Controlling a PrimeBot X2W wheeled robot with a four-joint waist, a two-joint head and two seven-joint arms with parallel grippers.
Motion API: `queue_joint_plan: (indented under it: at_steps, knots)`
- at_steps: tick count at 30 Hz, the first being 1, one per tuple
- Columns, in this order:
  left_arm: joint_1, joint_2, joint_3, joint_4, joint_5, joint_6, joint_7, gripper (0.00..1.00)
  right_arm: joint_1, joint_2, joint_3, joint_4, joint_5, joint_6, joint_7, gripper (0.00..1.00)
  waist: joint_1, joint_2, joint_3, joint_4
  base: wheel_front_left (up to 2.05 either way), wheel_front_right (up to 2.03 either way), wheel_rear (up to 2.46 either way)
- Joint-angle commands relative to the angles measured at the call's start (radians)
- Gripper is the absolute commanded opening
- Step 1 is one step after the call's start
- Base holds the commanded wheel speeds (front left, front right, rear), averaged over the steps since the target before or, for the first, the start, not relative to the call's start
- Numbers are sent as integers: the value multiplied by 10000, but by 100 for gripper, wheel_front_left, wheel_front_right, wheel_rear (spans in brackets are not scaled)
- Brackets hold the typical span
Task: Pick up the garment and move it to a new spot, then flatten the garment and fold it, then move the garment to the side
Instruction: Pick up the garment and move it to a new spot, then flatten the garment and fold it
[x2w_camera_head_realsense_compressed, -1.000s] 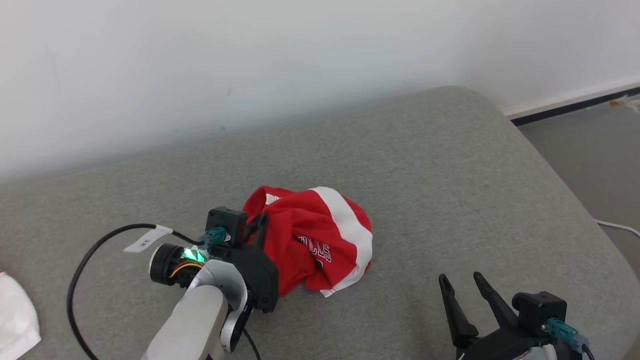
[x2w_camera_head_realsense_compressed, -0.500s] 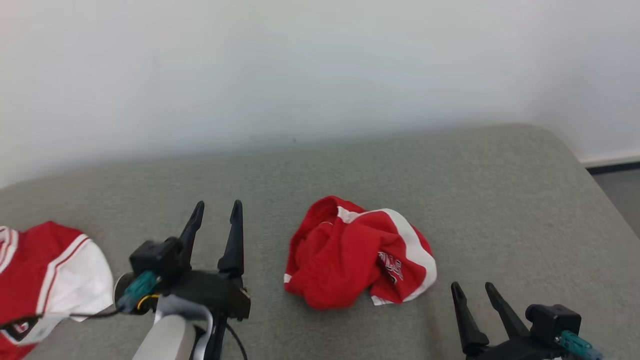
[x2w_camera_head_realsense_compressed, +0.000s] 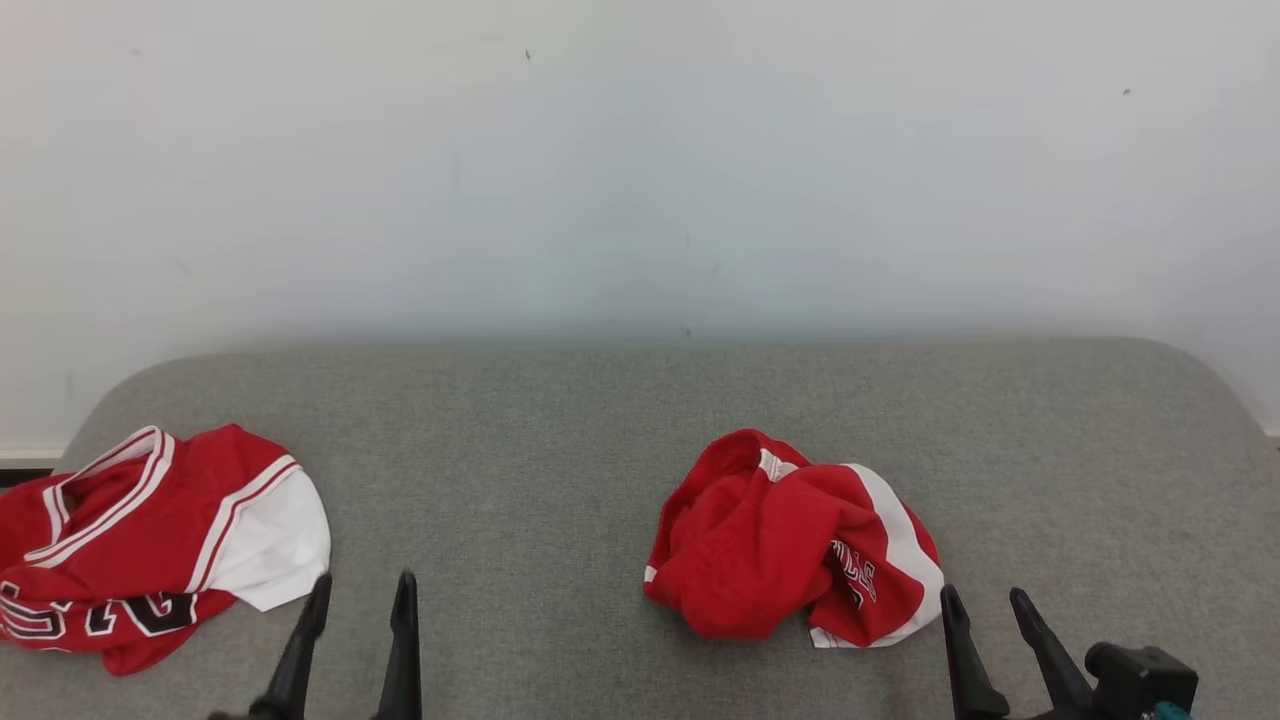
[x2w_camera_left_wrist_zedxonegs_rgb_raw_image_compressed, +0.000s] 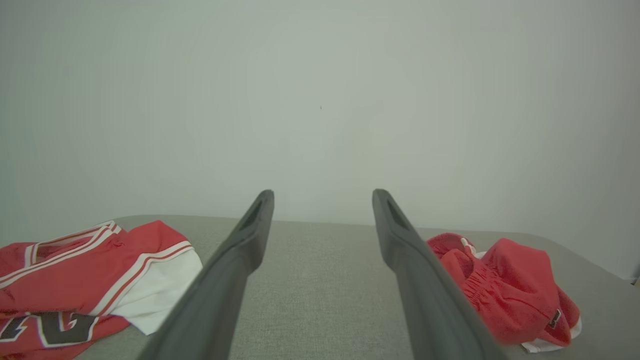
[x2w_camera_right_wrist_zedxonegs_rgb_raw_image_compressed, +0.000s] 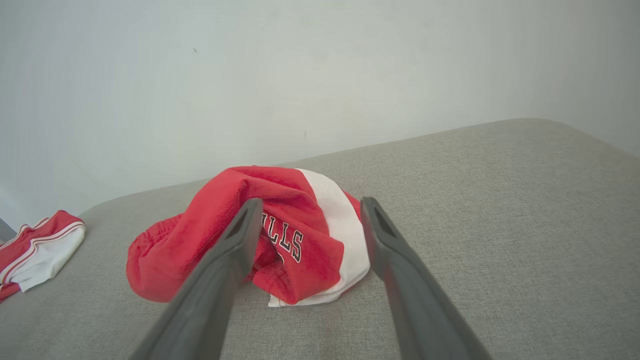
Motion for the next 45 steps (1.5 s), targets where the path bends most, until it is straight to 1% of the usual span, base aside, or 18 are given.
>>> queue_joint_plan:
  at_steps: [1, 6, 11, 16, 22, 32, 45]
  knots:
    - [416, -76, 53, -57, 146, -89, -37, 100, 168, -8, -63, 53, -195, -18, -109, 100, 1, 1, -92, 113, 0, 0, 0]
    - [1214, 60, 61, 612, 508, -160, -38, 100, 394, -12, -152, 185, -415, -18, -82, 100, 1, 1, -103, 117, 0, 0, 0]
    - [1269, 239, 171, 1201, 629, 200, 309, 100, 541, -9, -248, 292, -548, -18, 166, 100, 1, 1, -83, 113, 0, 0, 0]
    - [1184, 316, 391, 1436, 299, 269, 584, 100, 636, -6, -295, 306, -564, -18, 423, 100, 1, 1, -97, 91, 0, 0, 0]
    - [1270, 354, 615, 1470, -10, 336, 782, 100, 714, -9, -323, 317, -551, -18, 707, 100, 1, 1, -116, 43, 0, 0, 0]
    - [1284, 337, 634, 1413, -365, 318, 1027, 100, 681, -11, -267, 270, -355, -18, 722, 100, 1, 1, -96, 29, 0, 0, 0]
    - [1184, 471, 411, 1405, -296, 328, 1262, 100, 600, -9, -172, 333, -270, -18, 677, 100, 1, 1, 44, 33, 0, 0, 0]
